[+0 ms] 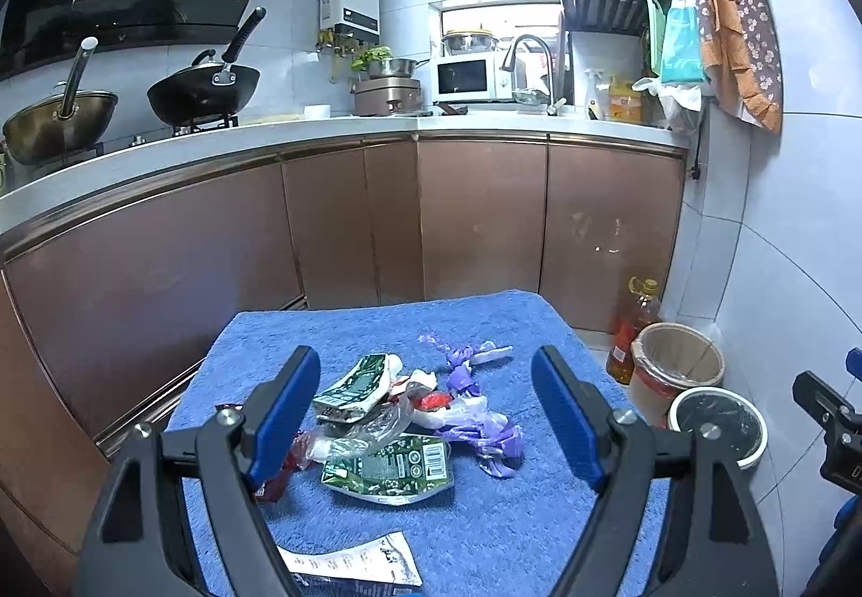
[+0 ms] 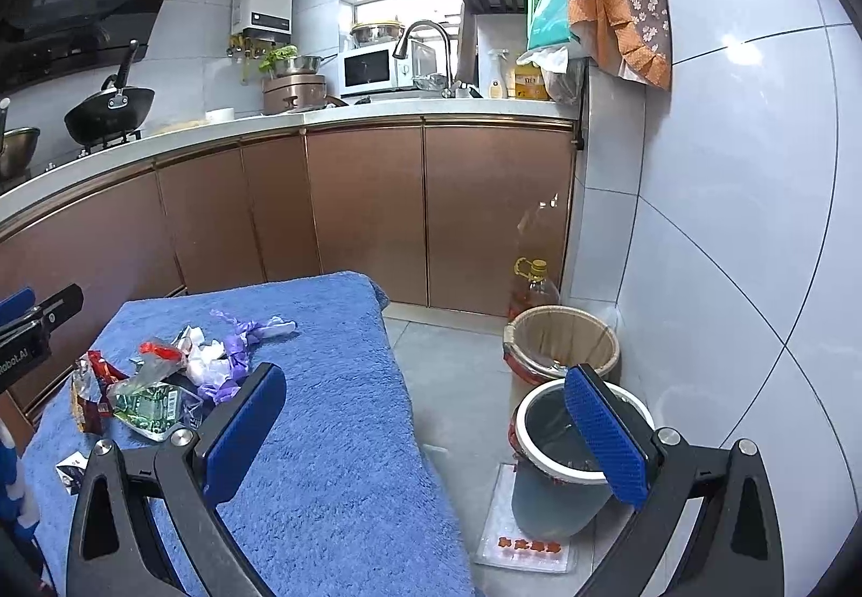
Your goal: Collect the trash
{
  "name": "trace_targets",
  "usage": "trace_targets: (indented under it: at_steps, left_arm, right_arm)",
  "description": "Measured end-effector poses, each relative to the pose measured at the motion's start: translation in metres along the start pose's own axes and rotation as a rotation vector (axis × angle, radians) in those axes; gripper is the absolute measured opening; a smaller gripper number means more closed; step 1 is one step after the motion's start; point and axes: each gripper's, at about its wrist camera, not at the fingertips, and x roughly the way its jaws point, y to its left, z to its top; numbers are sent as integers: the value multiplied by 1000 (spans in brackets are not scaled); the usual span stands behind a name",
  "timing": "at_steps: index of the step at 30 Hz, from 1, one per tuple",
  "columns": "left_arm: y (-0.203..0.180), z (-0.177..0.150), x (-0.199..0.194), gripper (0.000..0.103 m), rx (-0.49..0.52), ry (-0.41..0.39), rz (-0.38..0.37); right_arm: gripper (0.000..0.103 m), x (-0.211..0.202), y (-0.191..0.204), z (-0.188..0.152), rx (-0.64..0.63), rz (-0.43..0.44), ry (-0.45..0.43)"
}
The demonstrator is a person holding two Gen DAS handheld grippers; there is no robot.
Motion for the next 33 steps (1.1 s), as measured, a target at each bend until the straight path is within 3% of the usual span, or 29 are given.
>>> trace_targets:
  at_steps: [16, 33]
  left_arm:
    - [13, -5, 23, 80, -12, 29, -36]
    - [-5, 3, 33, 80, 7, -13, 9]
  right_arm:
    - [103, 11, 11, 7, -22, -26, 16]
    - [103, 30, -4, 6, -6, 26, 19]
